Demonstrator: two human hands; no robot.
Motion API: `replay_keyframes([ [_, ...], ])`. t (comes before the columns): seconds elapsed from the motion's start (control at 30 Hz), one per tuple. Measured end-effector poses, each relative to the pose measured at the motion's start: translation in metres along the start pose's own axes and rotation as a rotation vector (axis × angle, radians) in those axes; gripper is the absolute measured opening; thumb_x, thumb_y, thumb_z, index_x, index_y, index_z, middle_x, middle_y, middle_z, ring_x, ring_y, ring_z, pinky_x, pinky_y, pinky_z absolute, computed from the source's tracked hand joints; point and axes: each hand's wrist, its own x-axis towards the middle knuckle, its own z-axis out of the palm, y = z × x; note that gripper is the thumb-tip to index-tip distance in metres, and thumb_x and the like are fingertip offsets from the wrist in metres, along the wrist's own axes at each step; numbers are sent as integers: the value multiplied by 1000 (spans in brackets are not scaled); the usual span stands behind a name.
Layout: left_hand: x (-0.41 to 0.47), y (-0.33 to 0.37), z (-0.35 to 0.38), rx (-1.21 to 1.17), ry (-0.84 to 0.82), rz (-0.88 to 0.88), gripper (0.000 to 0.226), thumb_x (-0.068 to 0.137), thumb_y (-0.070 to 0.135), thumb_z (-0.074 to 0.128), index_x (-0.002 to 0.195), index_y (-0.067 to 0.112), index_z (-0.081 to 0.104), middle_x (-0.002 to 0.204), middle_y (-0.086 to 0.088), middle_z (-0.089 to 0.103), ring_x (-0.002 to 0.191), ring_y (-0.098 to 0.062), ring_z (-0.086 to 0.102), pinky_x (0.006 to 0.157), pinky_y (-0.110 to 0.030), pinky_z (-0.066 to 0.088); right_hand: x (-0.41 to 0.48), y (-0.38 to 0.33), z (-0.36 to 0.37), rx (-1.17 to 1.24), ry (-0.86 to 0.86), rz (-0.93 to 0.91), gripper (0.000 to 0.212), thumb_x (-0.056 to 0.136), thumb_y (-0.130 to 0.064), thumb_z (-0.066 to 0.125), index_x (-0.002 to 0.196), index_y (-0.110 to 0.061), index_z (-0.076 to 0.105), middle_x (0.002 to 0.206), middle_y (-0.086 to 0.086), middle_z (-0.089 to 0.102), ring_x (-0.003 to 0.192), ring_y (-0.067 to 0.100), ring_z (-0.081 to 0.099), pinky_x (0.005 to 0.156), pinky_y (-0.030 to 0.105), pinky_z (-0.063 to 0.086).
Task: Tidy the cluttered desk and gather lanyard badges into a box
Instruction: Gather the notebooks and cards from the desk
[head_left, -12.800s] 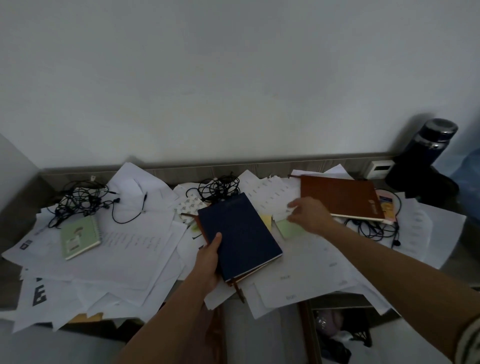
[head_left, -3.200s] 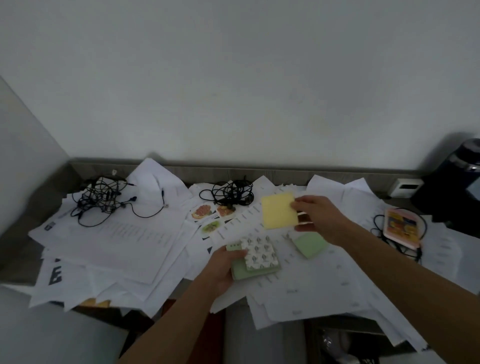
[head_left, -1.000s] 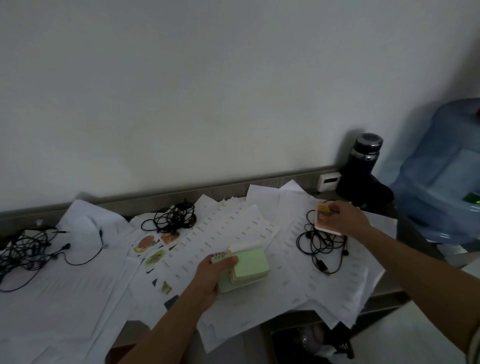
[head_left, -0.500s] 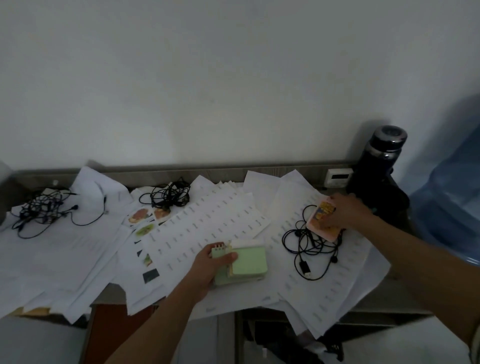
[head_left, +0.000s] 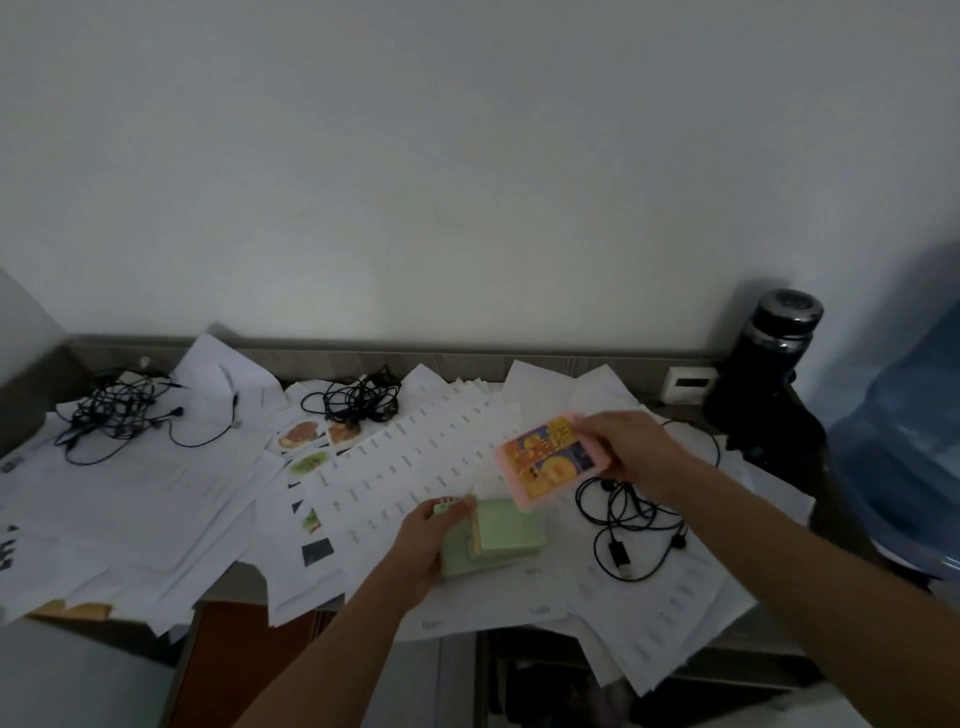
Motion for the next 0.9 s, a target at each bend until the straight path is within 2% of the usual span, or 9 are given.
replay_keyframes([
  [0.1, -5, 5, -1, -95, -99, -90, 54, 95, 50, 47, 118, 4, 64, 114, -21, 69, 105, -37, 66, 87, -47, 55, -12, 28, 29, -56, -78, 118, 18, 89, -24, 68, 96, -8, 70, 86, 8, 76, 80, 19, 69, 65, 28, 52],
  [0.2, -3, 5, -6, -145, -196, -152, 68, 95, 62, 33, 119, 8, 65, 118, -20, 67, 108, -35, 65, 83, -42, 57, -20, 48, 51, 24, -28, 169, 19, 85, -12, 73, 97, 1, 68, 88, 14, 74, 73, 20, 71, 57, 26, 55],
  [0.27, -4, 6, -7, -122, -235, -114, 62, 94, 57, 41, 121, 6, 63, 120, -22, 65, 111, -37, 63, 92, -47, 53, -22, 54, 61, 11, 32, 127, 19, 82, -11, 76, 92, 3, 68, 84, 16, 73, 62, 16, 70, 50, 22, 53],
  [0.33, -4, 6, -6, -85, -226, -59, 57, 85, 43, 62, 121, 0, 62, 116, -24, 66, 108, -40, 64, 93, -50, 52, -25, 58, 65, -78, 68, 83, 19, 81, -17, 77, 88, -2, 69, 84, 14, 72, 64, 15, 68, 48, 22, 51],
  [0.4, -4, 5, -8, -47, -201, -42, 60, 71, 30, 78, 119, -3, 62, 108, -23, 70, 100, -39, 68, 81, -47, 58, -28, 62, 67, -199, 92, 58, 22, 80, -27, 78, 87, -8, 70, 87, 10, 71, 73, 16, 64, 50, 25, 49],
  [0.5, -10, 5, -10, -11, -200, -46, 57, 66, 19, 81, 116, -2, 62, 102, -21, 72, 92, -36, 71, 68, -39, 59, -36, 62, 68, -239, 90, 58, 30, 79, -29, 79, 99, -10, 65, 99, 11, 68, 86, 20, 63, 58, 29, 53],
  [0.67, -33, 16, -35, 3, -324, -71, 54, 72, 17, 73, 121, -1, 59, 112, -24, 68, 97, -36, 68, 73, -38, 59, -52, 51, 72, -210, -173, 128, 59, 77, -29, 80, 128, -27, 50, 115, 7, 66, 105, 22, 63, 69, 31, 56],
  [0.8, -60, 27, -81, 6, -426, -98, 45, 74, 19, 72, 116, 4, 63, 115, -25, 66, 95, -34, 69, 73, -38, 58, -68, 51, 107, -202, -472, 158, 49, 80, -31, 74, 124, -31, 55, 107, 6, 73, 95, 20, 70, 71, 31, 56],
  [0.9, -79, 25, -115, 0, -415, -118, 32, 80, 23, 70, 108, 8, 69, 115, -24, 67, 96, -34, 69, 75, -38, 58, -75, 71, 146, -126, -503, 179, 46, 76, -26, 74, 119, -25, 59, 106, 9, 73, 94, 22, 71, 74, 31, 57],
])
